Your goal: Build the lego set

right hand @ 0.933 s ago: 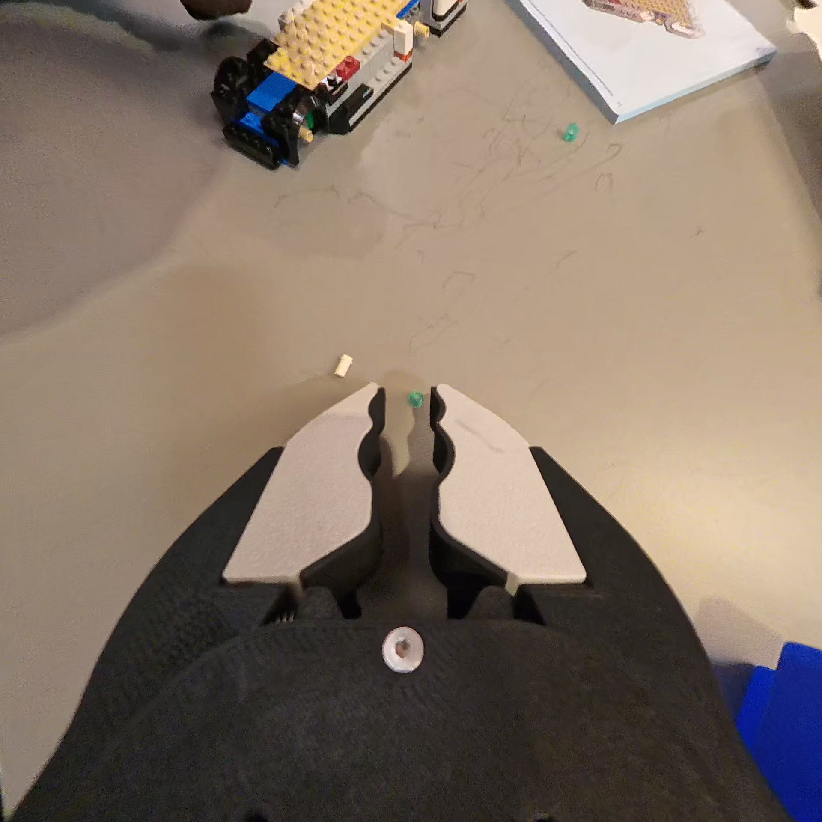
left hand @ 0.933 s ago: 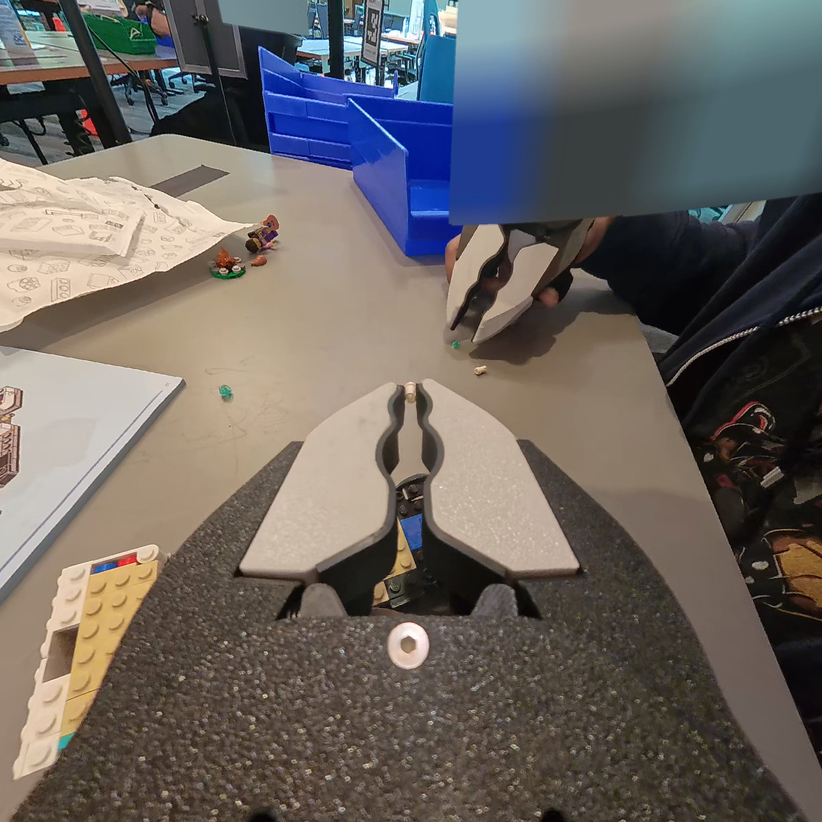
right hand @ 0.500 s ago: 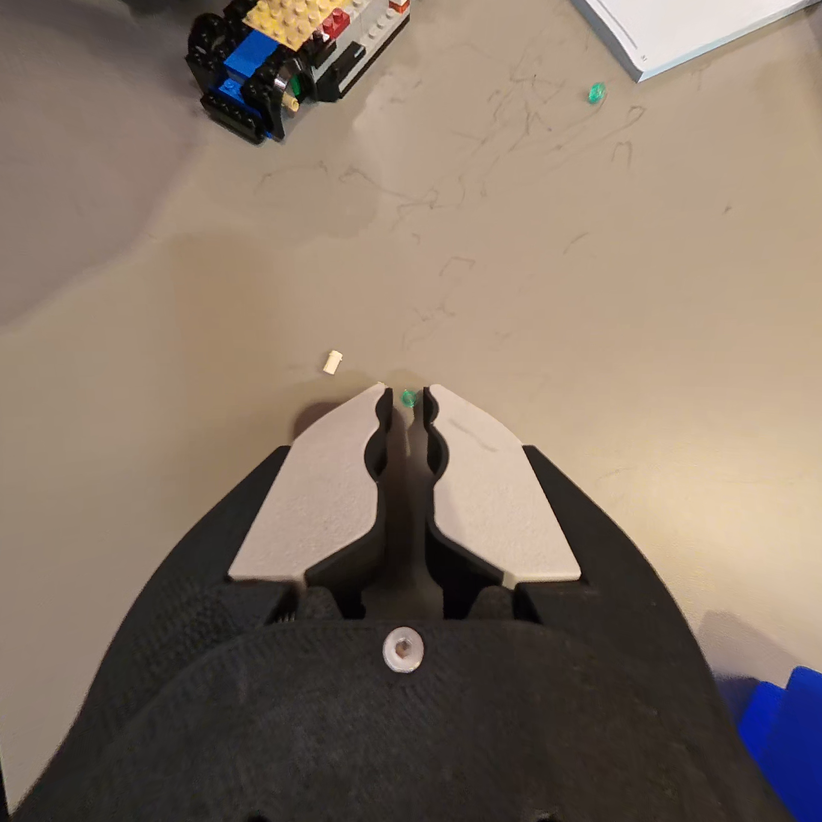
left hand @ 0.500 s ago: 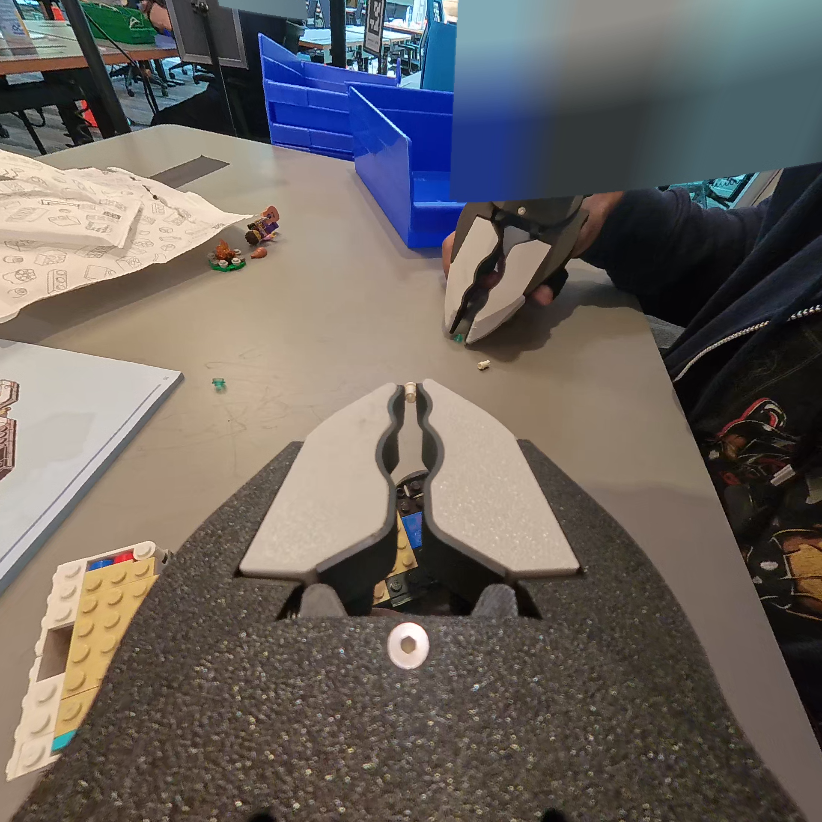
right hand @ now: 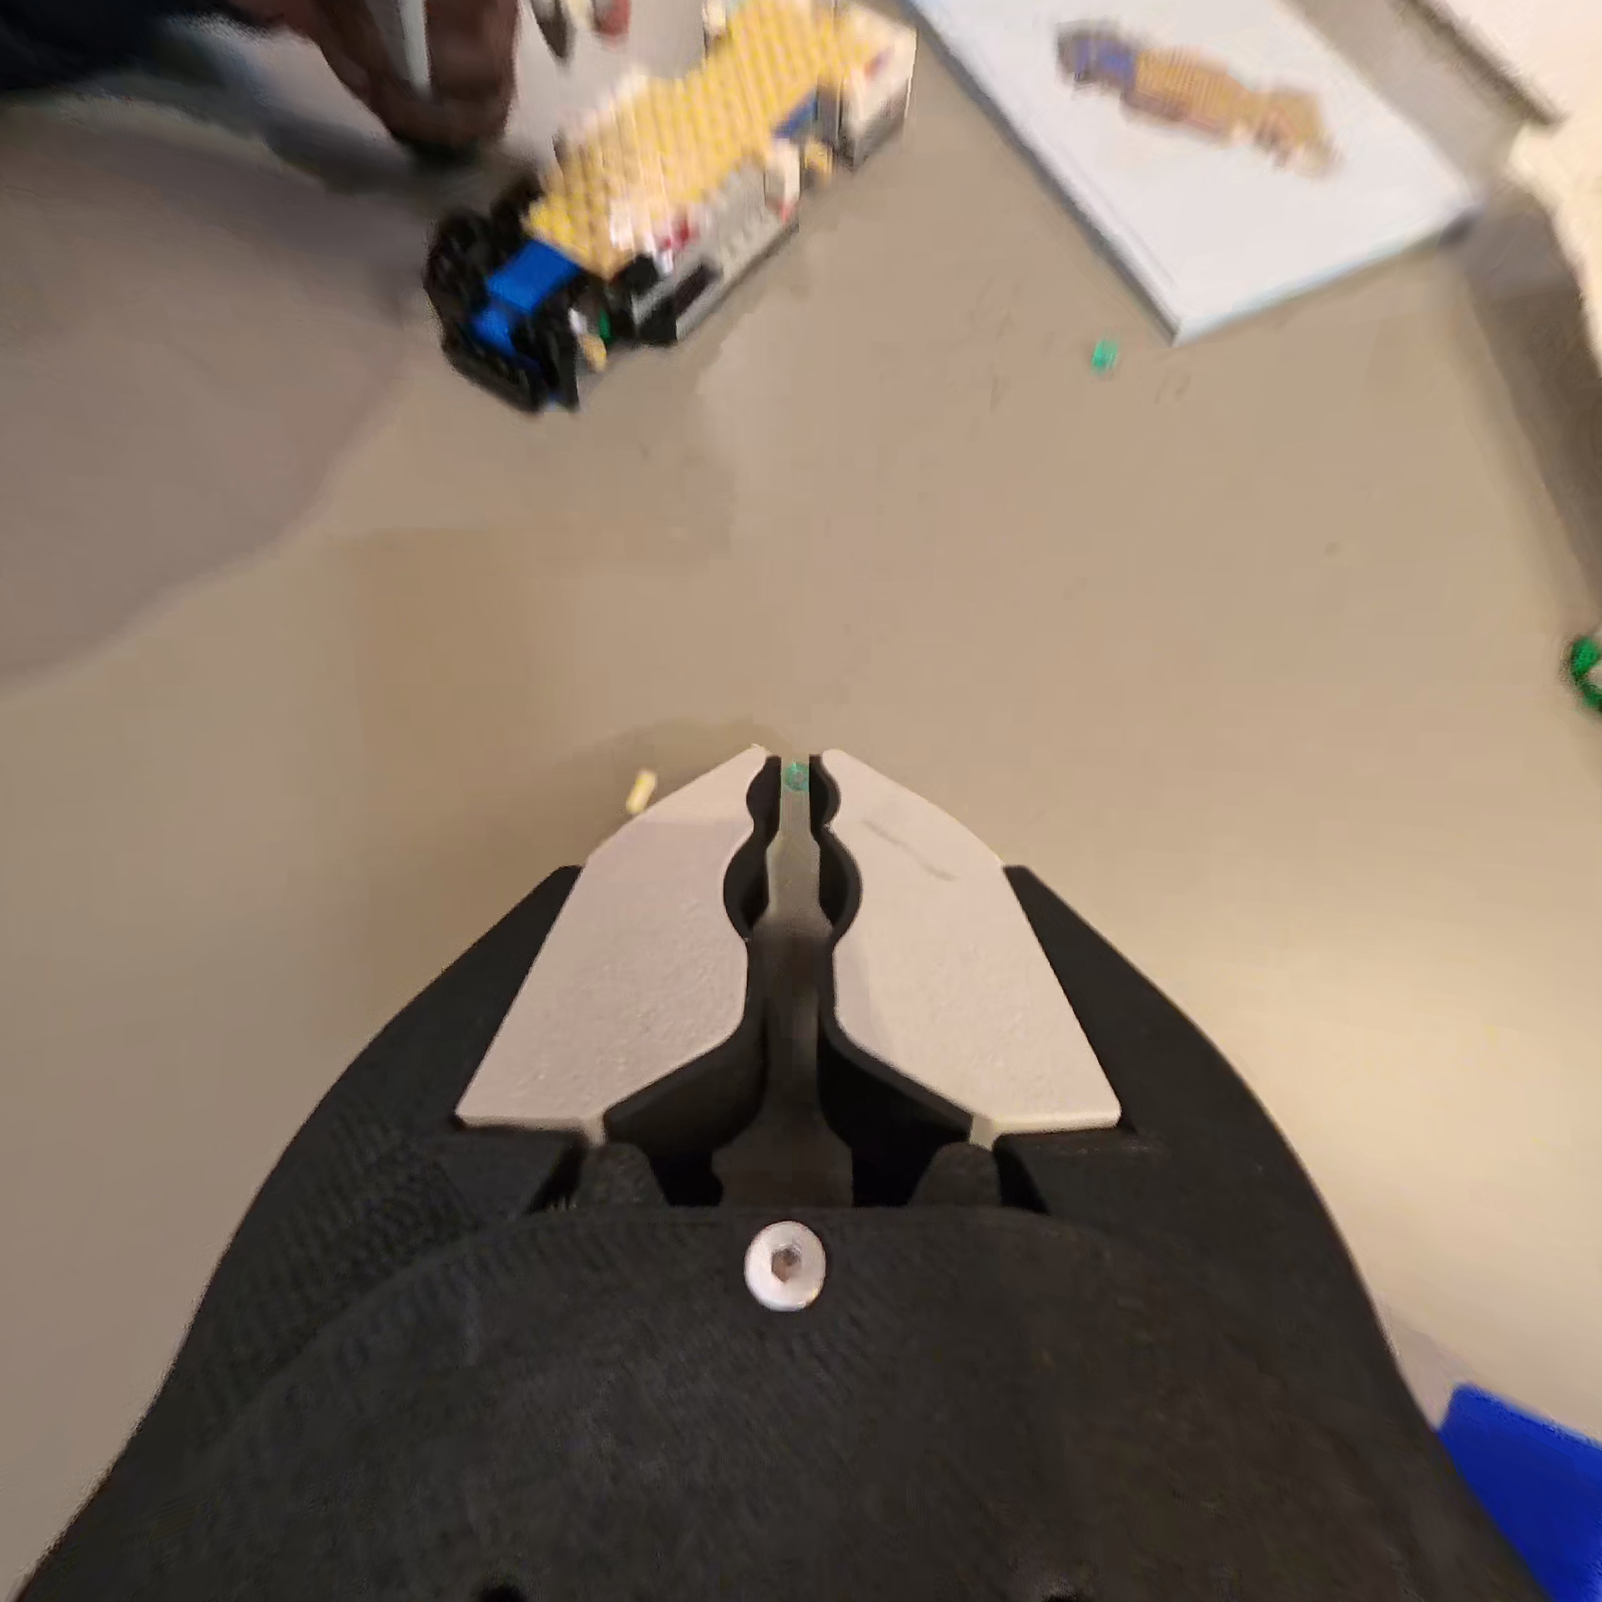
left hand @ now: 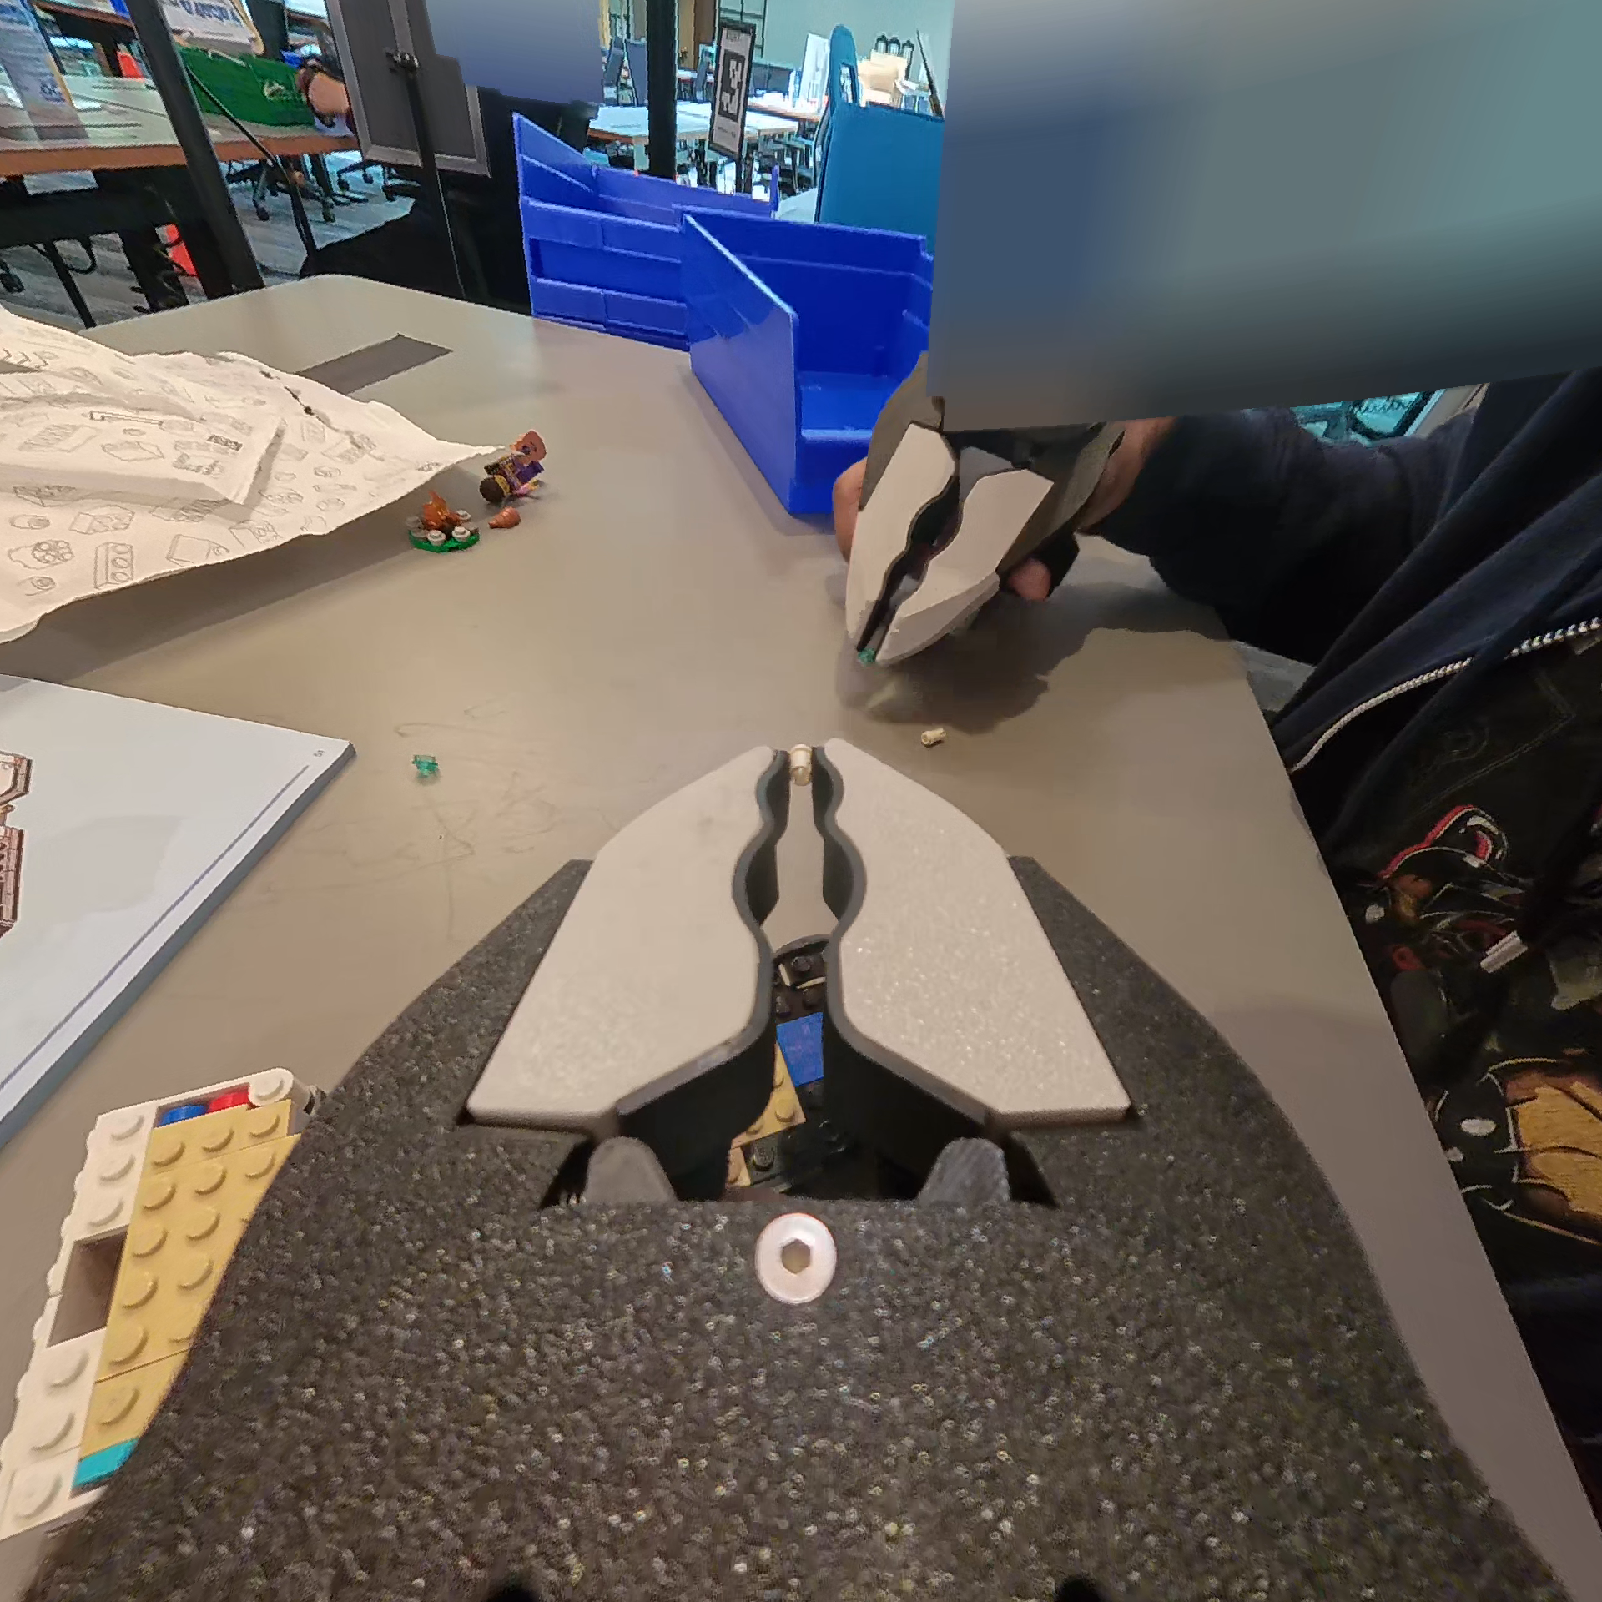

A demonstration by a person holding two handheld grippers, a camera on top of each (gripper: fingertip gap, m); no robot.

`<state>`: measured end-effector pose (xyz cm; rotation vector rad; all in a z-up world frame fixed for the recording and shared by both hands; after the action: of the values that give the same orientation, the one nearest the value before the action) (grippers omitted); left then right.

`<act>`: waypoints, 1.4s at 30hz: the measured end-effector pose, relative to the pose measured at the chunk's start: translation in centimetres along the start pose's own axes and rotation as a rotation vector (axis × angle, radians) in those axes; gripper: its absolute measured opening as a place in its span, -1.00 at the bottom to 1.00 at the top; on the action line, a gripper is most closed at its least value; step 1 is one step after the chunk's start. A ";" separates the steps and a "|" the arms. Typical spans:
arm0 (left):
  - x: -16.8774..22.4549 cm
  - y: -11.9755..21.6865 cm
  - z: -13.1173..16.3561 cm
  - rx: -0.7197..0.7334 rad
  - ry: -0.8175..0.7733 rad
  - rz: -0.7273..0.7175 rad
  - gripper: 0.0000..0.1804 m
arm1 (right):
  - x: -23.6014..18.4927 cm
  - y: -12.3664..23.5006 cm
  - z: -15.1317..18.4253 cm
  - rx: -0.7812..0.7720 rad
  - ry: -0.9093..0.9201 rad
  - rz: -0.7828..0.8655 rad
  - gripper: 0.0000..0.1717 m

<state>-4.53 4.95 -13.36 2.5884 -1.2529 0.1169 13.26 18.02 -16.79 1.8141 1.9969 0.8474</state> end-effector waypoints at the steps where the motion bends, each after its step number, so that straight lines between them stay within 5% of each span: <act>1: 0.0 0.1 -0.1 0.018 0.002 0.000 -0.95 | 0.2 -0.1 -1.0 0.052 0.003 -0.003 -0.93; 8: -0.1 0.8 -1.0 0.149 -0.003 0.002 -0.95 | -0.8 -3.0 -9.7 0.517 -0.147 -0.168 -0.93; 16: 0.3 2.6 -2.9 0.421 -0.003 0.036 -0.95 | -2.7 -4.3 -13.4 0.836 -0.297 -0.358 -0.94; 26: 0.4 2.5 -3.2 0.578 0.091 0.145 -0.95 | -3.3 -4.0 -13.7 0.924 -0.360 -0.422 -0.94; 42: 0.6 1.9 -3.1 0.597 0.120 0.188 -0.95 | -3.5 -4.1 -13.7 0.912 -0.367 -0.442 -0.93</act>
<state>-5.54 4.19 -9.87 2.8614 -1.6048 0.7798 2.48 11.56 -9.22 1.5794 2.5485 -0.5886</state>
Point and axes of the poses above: each gripper's, where its closed fingertips meet, y back along the fingers, z out of its underside, x = y × z across the jaws, the point moved 6 cm from there along y, back along the fingers, and after that the axes turned 12 degrees about z, right-handed, at the moved point
